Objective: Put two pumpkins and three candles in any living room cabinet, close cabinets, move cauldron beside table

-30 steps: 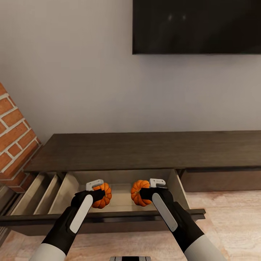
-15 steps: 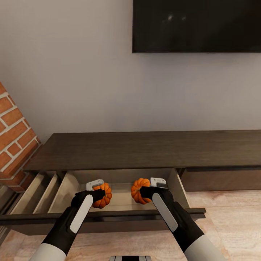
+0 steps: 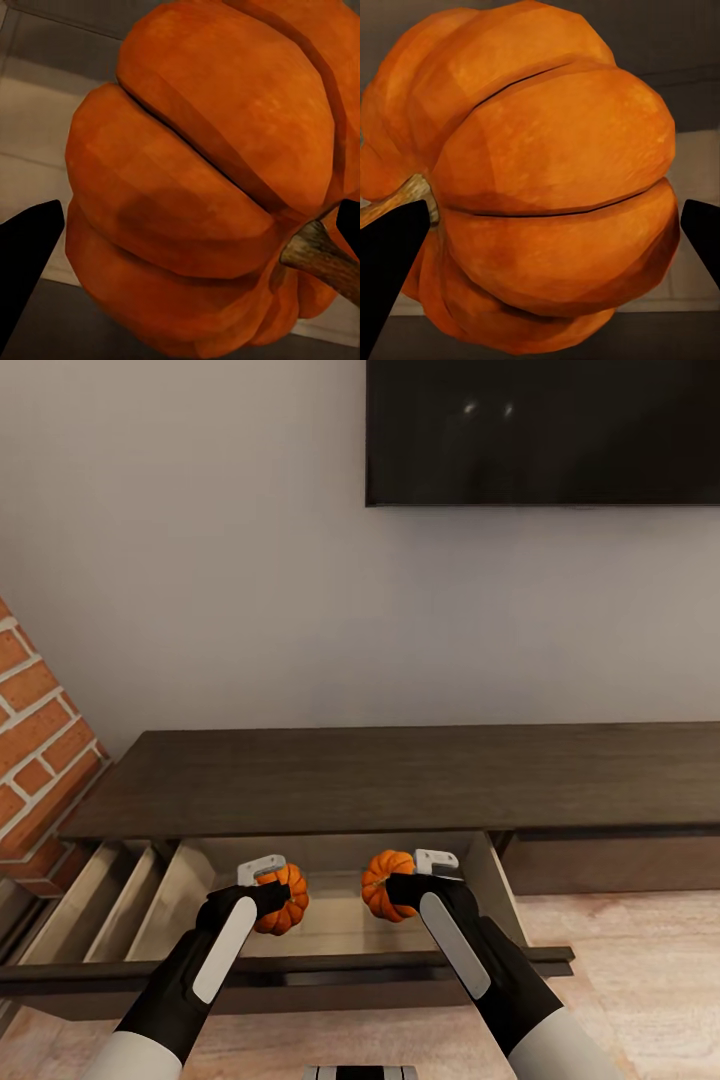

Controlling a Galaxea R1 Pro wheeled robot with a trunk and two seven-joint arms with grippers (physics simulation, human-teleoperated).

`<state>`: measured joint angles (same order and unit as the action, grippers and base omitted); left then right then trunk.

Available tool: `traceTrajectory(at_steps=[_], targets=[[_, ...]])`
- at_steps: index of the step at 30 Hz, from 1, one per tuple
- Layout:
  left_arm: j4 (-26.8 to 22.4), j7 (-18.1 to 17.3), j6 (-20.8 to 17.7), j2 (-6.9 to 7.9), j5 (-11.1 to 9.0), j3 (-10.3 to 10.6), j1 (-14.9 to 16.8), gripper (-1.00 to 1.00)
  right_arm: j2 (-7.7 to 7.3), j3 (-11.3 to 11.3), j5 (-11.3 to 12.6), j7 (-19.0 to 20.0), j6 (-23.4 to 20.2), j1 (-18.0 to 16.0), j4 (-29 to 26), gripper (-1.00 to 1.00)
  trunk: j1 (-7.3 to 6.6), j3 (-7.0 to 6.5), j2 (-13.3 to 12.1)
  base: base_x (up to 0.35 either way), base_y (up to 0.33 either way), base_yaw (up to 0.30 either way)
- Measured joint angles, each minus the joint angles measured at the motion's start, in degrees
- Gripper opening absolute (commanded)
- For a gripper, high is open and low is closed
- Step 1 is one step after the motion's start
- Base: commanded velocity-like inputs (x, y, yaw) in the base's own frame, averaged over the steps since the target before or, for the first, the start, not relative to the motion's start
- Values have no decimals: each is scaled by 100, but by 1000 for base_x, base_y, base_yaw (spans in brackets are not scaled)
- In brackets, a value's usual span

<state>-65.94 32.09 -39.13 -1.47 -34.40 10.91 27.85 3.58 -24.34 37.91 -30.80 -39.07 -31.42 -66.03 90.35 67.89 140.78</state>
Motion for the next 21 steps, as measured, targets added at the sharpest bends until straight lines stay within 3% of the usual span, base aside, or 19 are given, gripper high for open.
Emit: traceTrajectory(at_steps=[6,12,15,21], targets=[[0,0,-1,4,8,0,-2,-100,-2,0,2,0,1,0,0,-100,0,0,0,4,0,0],[1,1,-7,3,10,-1,-2,-100,-5,0,-5,-1,-5,1,-4,-100,132,108,239,0,0,0],[1,1,-6,3,8,0,-2,-100,-3,0,-4,-1,-6,1,-5,-100,142,174,247,0,0,0],[0,1,-1,-3,9,0,-2,-100,0,8,-7,0,-3,0,-8,-100,141,174,247,0,0,0]])
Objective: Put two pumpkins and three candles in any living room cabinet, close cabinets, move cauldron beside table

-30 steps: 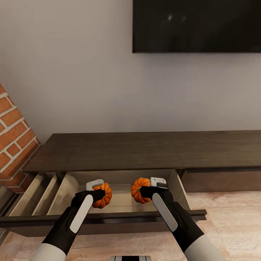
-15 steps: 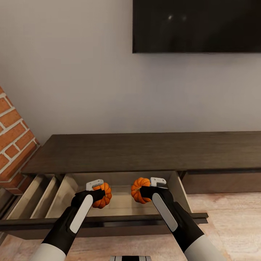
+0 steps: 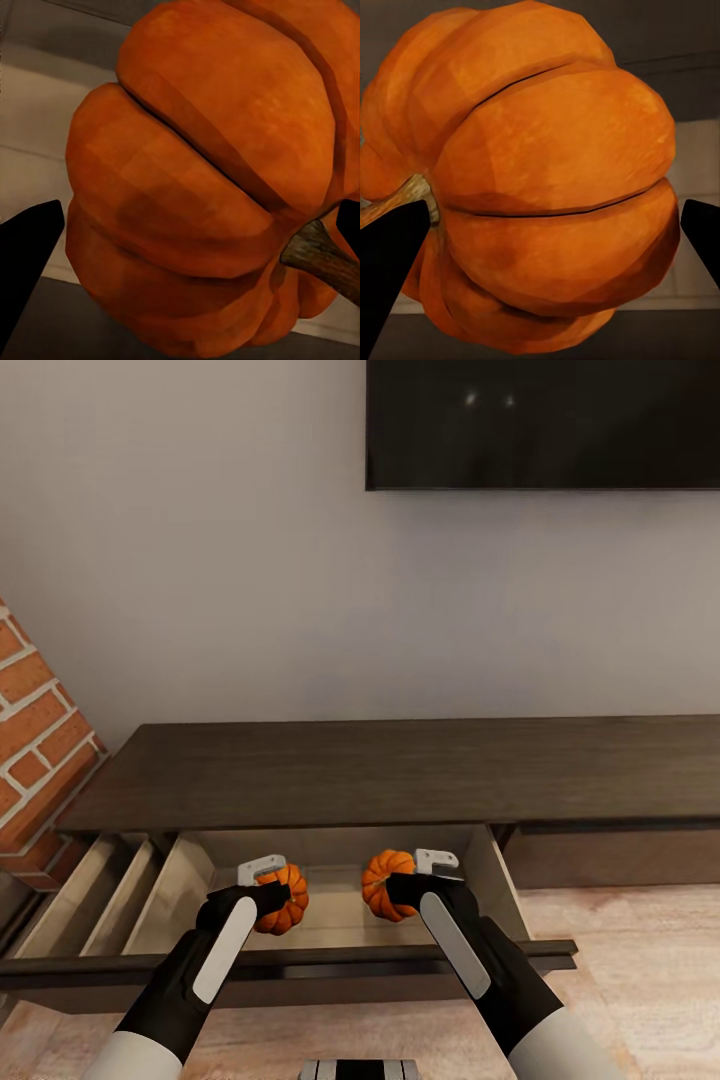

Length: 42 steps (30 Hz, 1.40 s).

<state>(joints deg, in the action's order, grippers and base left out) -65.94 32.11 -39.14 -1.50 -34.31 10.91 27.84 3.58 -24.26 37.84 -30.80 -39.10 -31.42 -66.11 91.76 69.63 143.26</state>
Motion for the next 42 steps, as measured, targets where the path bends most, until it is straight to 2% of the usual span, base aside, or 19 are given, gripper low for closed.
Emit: traceTrajectory(at_steps=[22,32,36,38,42], targets=[[0,-1,1,8,0,0,0,-100,3,1,-1,0,4,0,-1,-100,0,0,0,31,10,0],[1,-1,-4,0,-8,20,-1,-100,2,1,-1,0,-3,1,5,-100,26,221,13,0,0,0],[-5,6,9,0,-10,139,-1,-100,3,2,-7,0,11,0,8,-100,29,243,14,0,0,0],[-4,8,46,0,8,160,1,-100,3,1,4,0,35,0,9,-100,34,288,17,0,0,0],[-8,8,106,6,10,172,0,-100,3,1,0,0,54,0,8,-100,33,288,17,0,0,0]])
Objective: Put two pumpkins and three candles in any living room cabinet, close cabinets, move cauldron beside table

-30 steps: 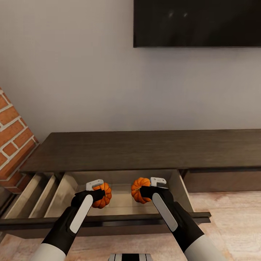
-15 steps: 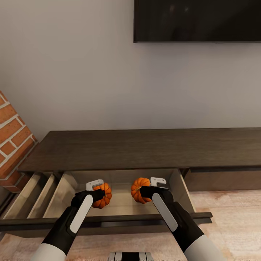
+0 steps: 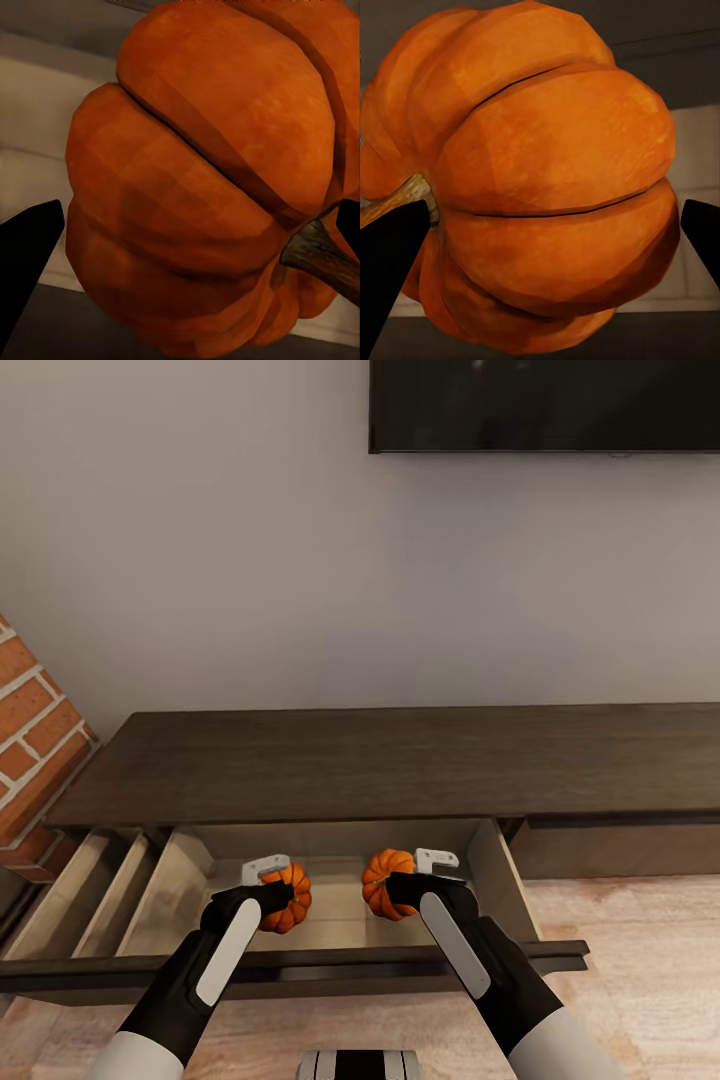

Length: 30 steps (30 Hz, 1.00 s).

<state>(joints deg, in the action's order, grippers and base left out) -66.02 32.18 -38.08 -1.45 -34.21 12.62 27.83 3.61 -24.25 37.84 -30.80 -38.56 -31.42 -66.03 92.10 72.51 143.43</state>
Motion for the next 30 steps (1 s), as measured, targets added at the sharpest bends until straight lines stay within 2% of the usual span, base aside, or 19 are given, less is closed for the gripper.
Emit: traceTrajectory(at_steps=[6,7,15,16,26,30], targets=[[-1,5,7,2,-2,-4,0,-100,-1,-7,-2,2,4,0,0,-100,0,0,0,0,0,0],[-1,7,7,2,-1,-4,0,-100,-1,-8,1,2,6,0,0,100,0,0,0,0,0,0],[-10,9,10,2,-7,3,1,-100,0,-9,3,2,3,0,0,100,0,0,0,0,0,0],[-11,9,9,2,-7,3,2,100,0,-9,4,2,3,0,0,100,0,0,0,0,0,0],[-36,11,7,2,-8,-8,2,100,1,-8,15,2,2,0,0,100,0,0,0,0,0,0],[-36,16,1,2,-7,-22,2,100,1,-6,15,2,4,0,0,100,-11,-88,-5,0,0,0]])
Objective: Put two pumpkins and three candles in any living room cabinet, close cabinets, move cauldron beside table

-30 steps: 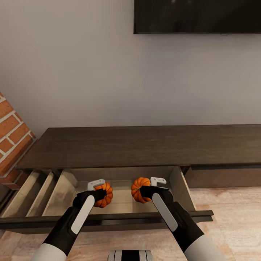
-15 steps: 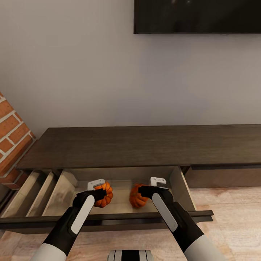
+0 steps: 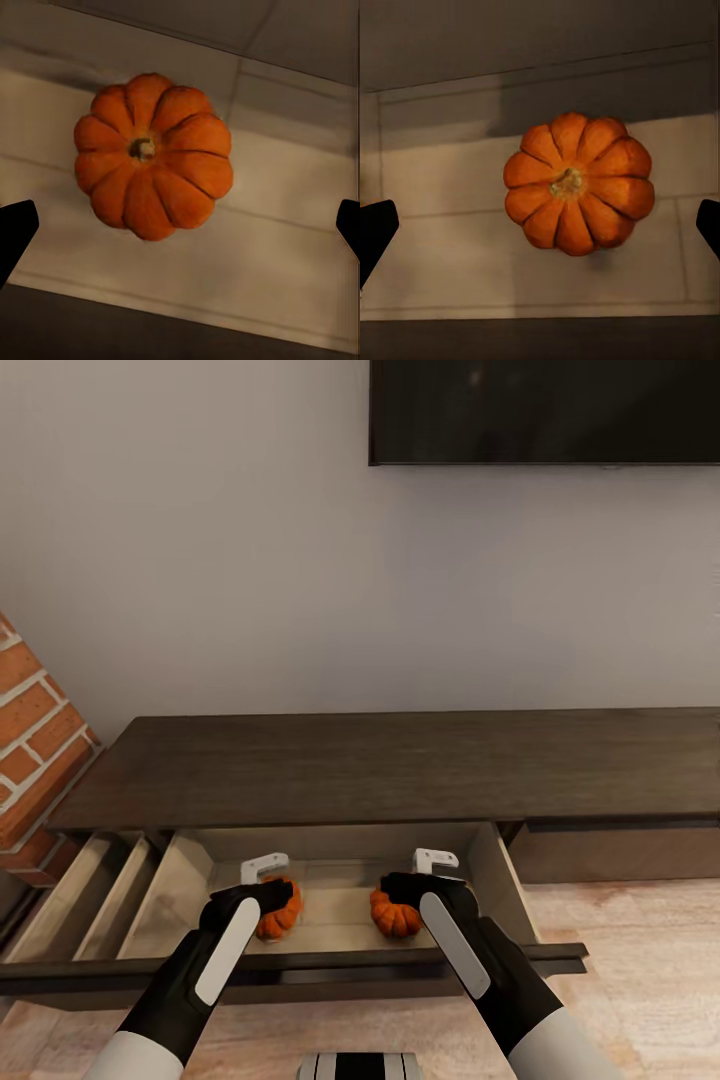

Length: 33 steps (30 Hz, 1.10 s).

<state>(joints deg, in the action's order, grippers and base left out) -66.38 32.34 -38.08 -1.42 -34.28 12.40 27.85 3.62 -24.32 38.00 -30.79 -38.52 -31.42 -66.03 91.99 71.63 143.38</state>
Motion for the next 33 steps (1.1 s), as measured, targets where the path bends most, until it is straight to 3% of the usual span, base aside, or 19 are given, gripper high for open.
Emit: traceTrajectory(at_steps=[12,20,24,33], targets=[[-198,-13,-49,-12,-77,-55,1,100,0,16,8,0,-16,0,296,100,-32,-266,-19,0,0,0],[-225,-32,-109,-12,-109,-61,1,100,0,30,91,-1,-91,0,345,100,-207,-410,-339,0,0,0],[-228,-39,-420,-9,-162,-118,-1,100,0,48,100,-4,-130,0,358,100,-295,-481,-499,0,0,0],[-201,-37,-682,7,-196,-561,-1,100,0,59,90,-17,-315,0,337,100,-491,-643,-860,-122,0,0]])
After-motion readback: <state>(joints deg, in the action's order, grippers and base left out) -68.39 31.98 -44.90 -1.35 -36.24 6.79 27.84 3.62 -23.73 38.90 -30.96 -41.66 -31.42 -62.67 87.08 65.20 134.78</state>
